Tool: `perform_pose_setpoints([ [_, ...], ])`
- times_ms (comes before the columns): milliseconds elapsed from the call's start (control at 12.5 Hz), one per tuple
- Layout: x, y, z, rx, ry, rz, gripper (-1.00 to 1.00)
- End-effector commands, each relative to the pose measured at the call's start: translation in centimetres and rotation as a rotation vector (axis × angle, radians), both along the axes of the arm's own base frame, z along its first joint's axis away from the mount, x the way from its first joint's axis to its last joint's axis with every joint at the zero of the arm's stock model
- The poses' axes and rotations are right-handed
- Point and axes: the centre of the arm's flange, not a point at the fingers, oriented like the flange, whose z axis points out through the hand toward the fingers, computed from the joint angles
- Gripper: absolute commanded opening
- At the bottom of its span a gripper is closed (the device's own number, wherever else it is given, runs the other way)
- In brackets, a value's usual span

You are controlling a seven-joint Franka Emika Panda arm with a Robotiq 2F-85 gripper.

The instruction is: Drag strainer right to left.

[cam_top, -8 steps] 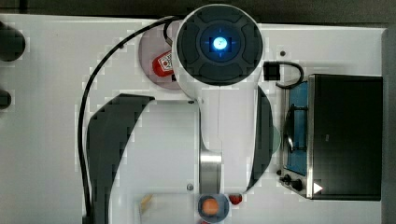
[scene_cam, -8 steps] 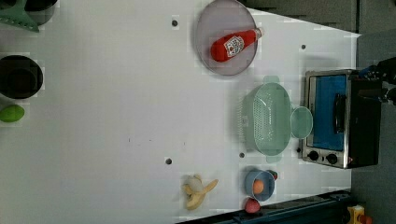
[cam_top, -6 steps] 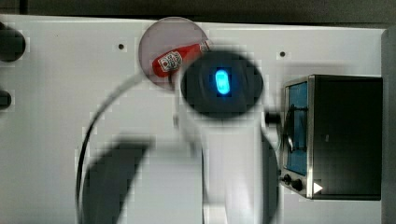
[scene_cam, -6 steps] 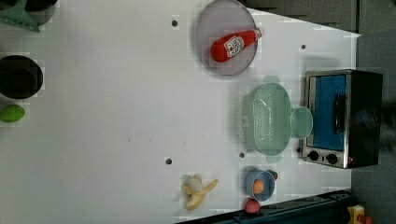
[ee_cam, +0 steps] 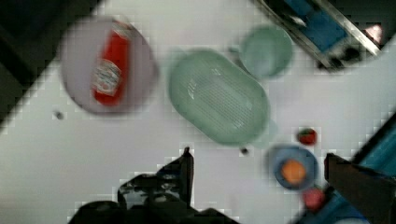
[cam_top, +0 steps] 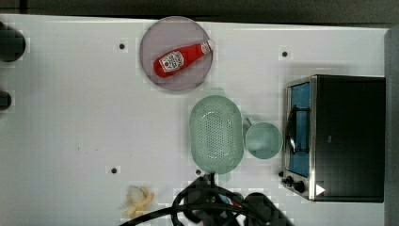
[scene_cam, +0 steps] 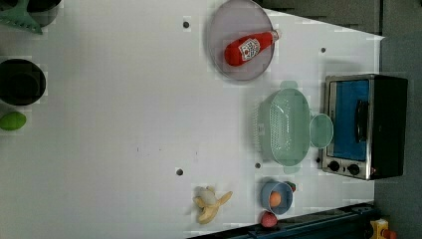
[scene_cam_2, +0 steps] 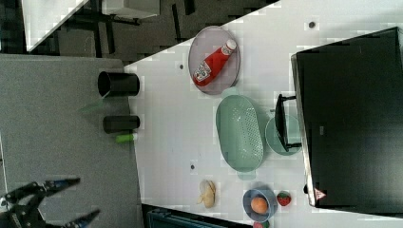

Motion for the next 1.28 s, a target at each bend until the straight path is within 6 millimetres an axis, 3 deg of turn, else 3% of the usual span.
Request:
perform_pose_setpoints([
  [80,7.2,0.2,-16.1,0.006,0.314,-0.070,1.00],
  [320,10.0,0.6,-25.0,0.007,0.332,-0.157,1.00],
  [720,13.5,0.9,-39.3,0.041,0.248,-0.448,1.00],
  [960,14.3,1.0,-45.3,0.063,0.218,-0.593,1.00],
  [1280,13.2,1.6,-52.3,0.060,0.256,-0.669,1.00],
])
